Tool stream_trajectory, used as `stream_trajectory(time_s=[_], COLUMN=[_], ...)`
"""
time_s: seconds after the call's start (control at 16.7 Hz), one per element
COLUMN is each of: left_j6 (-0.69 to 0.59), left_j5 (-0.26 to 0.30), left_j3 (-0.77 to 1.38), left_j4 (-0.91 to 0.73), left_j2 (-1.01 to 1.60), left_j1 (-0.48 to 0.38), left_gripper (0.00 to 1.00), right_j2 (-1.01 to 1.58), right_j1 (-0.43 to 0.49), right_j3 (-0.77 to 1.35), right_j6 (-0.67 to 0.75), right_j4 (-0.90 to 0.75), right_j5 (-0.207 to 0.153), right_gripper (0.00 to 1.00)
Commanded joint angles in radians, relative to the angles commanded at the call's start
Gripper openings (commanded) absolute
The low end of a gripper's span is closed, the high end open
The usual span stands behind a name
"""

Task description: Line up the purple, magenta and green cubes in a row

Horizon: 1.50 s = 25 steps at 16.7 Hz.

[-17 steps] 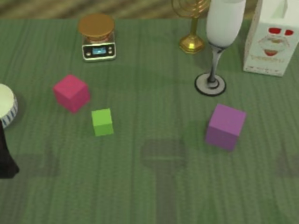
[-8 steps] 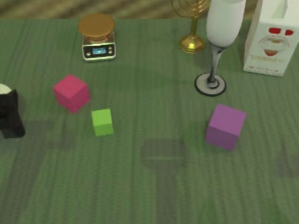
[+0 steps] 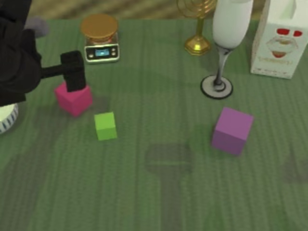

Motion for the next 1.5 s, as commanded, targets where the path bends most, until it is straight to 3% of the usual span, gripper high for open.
stream_trajectory(time_s=[0.42,0.72,1.14,1.5], left_j6=[-0.153,-0.197,-0.195,-0.194], left_j5=[0.002,0.002,0.003,0.003], left_j3=[0.453,0.59,0.575,0.438], left_j4=[-0.294,-0.37,-0.352,-0.126], left_j2=[0.534,0.683,0.688,0.767], left_j1=[-0.105,-0.134,-0.131,-0.132], left_gripper=[1.0,1.0,1.0,1.0], right_j2=[0.0,0.0,0.0,0.0], right_j1=[0.0,0.0,0.0,0.0], right_j3=[0.0,0.0,0.0,0.0], right_j6=[0.0,0.0,0.0,0.0], right_j4=[0.0,0.0,0.0,0.0], right_j5=[0.0,0.0,0.0,0.0], right_gripper=[1.0,1.0,1.0,1.0])
